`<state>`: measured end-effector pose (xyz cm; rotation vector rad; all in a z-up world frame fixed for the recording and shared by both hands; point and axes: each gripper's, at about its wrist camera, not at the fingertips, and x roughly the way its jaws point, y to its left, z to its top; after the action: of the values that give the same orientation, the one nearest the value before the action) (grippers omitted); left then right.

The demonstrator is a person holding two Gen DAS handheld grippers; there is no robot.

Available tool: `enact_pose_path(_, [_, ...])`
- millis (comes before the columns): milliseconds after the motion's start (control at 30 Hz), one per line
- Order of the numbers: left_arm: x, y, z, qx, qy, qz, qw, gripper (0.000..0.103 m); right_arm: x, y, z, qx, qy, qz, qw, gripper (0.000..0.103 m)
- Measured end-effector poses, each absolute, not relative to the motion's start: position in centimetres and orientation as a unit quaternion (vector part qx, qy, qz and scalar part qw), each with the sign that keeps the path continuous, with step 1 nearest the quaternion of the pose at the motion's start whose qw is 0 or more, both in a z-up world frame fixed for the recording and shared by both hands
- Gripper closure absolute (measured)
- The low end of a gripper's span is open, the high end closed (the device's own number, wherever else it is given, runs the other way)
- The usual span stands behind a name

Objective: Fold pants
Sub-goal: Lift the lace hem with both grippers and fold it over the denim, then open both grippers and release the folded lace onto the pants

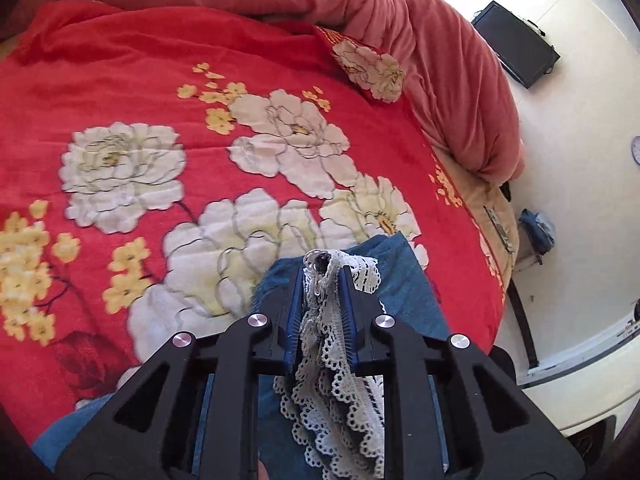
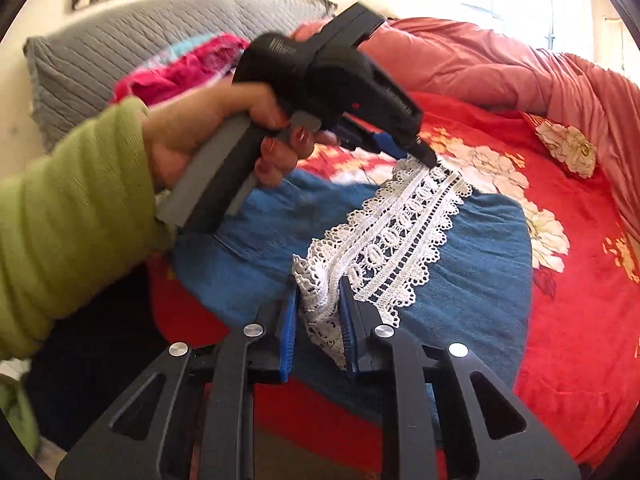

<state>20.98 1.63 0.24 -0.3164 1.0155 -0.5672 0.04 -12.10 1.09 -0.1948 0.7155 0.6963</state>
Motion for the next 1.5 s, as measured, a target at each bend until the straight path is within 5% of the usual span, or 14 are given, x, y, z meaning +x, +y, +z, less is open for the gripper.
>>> enact_pose_path(200, [20.4, 4.4, -1.0, -0.157, 0.498, -0.230, 0.821, 0.092, -0.4, -10.2, 0.4, -0.117, 0.349, 0.363, 0.856, 0.084])
enact_pose_path(500, [20.6, 4.6, -1.9, -0.126, 0.517, -0.192, 0.825, 0.078, -0.9, -10.6, 0.3, -0.098, 0.360, 0.400, 0.837, 0.066])
enact_pose_path(933, [15.8, 2.4, 3.8, -0.082, 0.423, -0.193, 0.882, 0.078, 2.1, -19.2, 1.2, -0.034, 0.368, 0.267, 0.890, 0.063])
enact_pose_path(1200, [11.6, -3.4, -0.7, 0.016, 0.475, -0.198, 0.857, 0.063, 1.8, -18.8, -2.0, -0.066, 0.411, 0.258, 0.872, 0.058])
enact_pose_path(1500, [9.4, -3.3, -2.4, 0.037, 0.475, -0.160, 0.865, 0.059, 2.2, -19.5, -2.4, -0.046, 0.409, 0.266, 0.872, 0.058])
